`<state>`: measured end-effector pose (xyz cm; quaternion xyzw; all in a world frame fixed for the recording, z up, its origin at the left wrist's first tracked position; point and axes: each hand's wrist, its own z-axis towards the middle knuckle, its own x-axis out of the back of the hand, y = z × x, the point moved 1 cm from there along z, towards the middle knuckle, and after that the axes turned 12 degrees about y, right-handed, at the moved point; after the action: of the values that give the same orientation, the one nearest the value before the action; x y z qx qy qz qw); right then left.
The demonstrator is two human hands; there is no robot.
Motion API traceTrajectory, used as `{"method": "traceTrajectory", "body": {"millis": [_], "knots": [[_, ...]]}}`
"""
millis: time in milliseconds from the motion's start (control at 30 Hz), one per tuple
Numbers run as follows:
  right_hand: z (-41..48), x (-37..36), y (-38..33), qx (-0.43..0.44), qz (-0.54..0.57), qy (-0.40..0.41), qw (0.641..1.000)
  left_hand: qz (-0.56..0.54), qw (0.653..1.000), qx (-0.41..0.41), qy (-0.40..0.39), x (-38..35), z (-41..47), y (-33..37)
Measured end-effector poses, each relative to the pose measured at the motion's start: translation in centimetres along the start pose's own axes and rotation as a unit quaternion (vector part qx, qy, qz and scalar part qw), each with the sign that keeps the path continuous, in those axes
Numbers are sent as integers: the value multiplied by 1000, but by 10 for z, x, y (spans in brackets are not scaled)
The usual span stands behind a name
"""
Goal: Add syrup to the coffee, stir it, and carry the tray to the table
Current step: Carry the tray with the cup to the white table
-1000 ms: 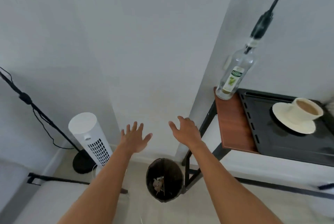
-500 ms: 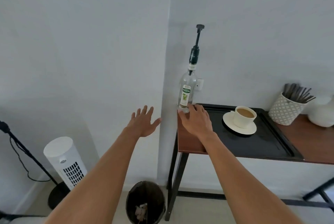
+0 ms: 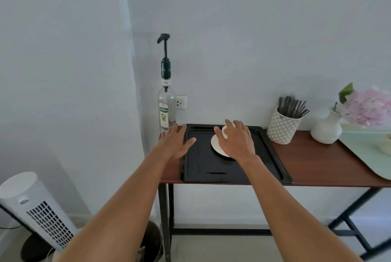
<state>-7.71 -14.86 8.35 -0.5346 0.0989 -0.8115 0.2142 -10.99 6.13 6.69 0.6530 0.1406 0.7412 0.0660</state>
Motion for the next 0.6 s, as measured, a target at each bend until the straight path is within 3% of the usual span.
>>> {"method": "traceTrajectory", "body": {"millis": [300,467,600], "knots": [[50,7,82,-33,30,66,997,11,1000,16,5,-25,45,25],[60,-14,143,-83,-24,42,995,6,998,57,-7,-63,61,13],[53,-34,181,-110,-50,22,992,17,996,87,32,-84,56,9]]}}
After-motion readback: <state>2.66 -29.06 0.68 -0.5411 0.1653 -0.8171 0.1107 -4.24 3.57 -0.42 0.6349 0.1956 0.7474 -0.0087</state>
